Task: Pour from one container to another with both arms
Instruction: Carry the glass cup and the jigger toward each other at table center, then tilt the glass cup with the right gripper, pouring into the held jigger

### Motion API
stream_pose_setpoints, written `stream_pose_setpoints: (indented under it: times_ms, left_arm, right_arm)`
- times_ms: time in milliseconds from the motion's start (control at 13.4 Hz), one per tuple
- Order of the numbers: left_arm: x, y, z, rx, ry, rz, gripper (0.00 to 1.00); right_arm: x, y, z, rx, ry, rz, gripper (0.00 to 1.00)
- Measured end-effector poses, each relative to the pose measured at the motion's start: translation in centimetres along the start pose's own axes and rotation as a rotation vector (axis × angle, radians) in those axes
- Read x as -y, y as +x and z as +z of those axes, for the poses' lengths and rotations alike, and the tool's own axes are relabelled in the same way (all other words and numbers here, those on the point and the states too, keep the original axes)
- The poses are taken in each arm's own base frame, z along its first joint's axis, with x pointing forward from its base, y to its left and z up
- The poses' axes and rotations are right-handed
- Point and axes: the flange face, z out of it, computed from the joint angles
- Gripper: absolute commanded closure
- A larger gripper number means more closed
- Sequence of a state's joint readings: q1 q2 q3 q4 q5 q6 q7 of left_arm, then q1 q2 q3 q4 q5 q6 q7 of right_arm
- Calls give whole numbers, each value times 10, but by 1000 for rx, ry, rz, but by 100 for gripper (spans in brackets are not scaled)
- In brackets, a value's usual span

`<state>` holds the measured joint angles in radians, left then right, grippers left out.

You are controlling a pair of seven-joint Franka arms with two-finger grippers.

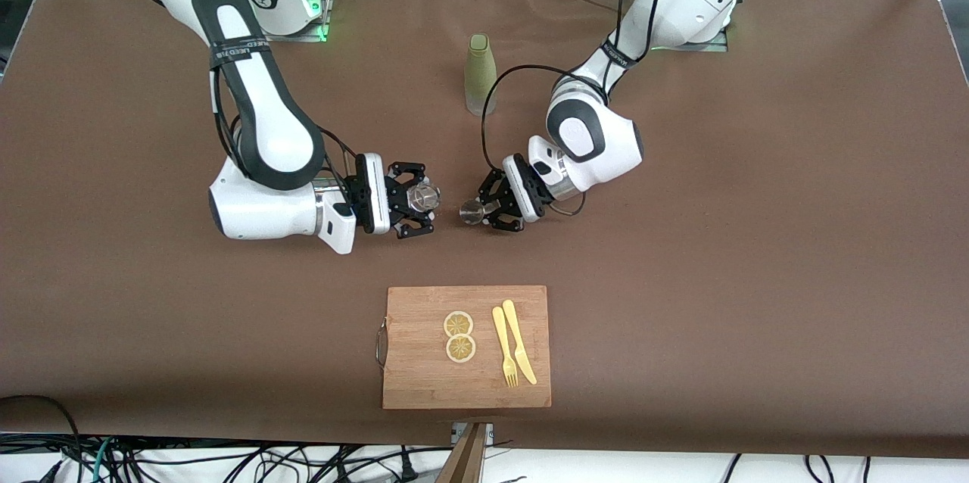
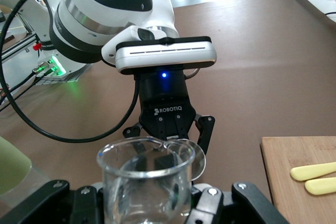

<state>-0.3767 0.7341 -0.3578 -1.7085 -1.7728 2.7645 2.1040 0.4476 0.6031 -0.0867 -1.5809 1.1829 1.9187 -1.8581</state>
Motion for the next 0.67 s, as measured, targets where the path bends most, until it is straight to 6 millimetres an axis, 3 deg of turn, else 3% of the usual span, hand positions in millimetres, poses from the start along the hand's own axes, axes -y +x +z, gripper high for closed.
stream_pose_setpoints:
  times_ms: [670]
  left_arm:
    - [3, -2, -1, 6, 11, -17, 100]
  right_arm:
    - [7, 2, 28, 75, -25, 5, 100]
